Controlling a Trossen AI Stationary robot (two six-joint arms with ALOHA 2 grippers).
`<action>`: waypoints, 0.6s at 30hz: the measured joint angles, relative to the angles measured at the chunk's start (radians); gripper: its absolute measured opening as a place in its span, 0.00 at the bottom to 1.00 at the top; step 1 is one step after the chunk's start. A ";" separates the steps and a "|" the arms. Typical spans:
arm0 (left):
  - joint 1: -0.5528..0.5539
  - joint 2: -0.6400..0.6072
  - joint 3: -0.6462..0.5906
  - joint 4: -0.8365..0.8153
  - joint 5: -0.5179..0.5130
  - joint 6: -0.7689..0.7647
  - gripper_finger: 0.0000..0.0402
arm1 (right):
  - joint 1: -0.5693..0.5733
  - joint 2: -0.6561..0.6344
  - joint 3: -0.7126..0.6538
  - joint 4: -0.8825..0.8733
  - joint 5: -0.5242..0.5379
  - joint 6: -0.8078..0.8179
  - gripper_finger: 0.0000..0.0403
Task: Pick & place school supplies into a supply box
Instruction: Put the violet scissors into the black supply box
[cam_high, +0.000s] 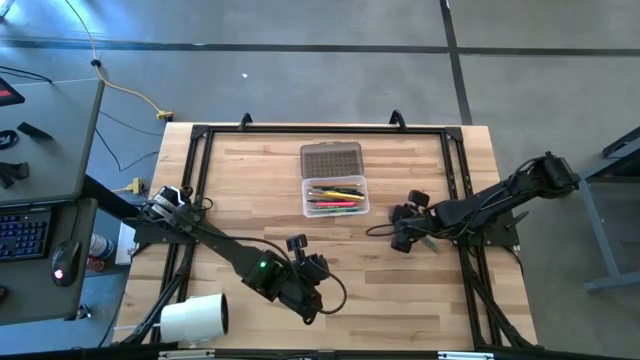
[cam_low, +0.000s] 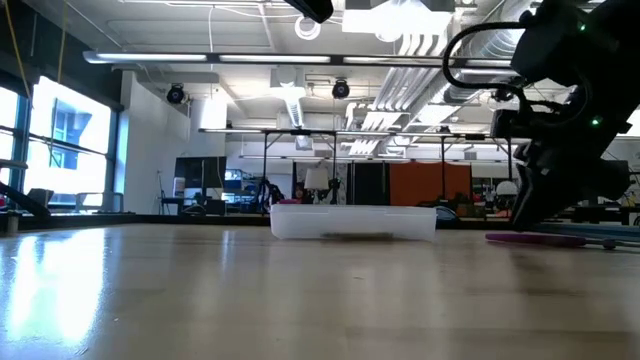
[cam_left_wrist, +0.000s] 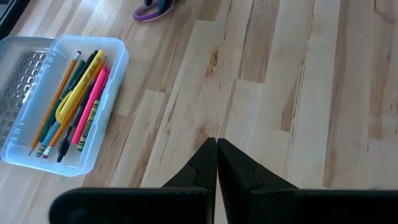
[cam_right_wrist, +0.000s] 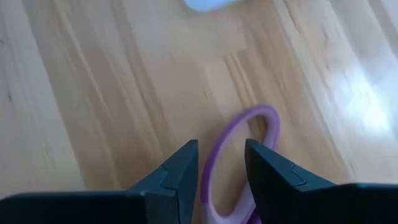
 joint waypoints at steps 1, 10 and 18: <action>0.000 0.000 0.000 0.000 0.000 0.000 0.12 | 0.000 0.000 0.000 -0.009 -0.007 0.017 0.29; 0.000 0.000 0.000 0.000 0.000 0.000 0.12 | 0.000 0.000 0.000 -0.025 -0.064 0.066 0.29; 0.000 0.000 0.000 0.002 0.000 0.000 0.12 | -0.037 0.000 -0.004 -0.015 -0.046 0.094 0.29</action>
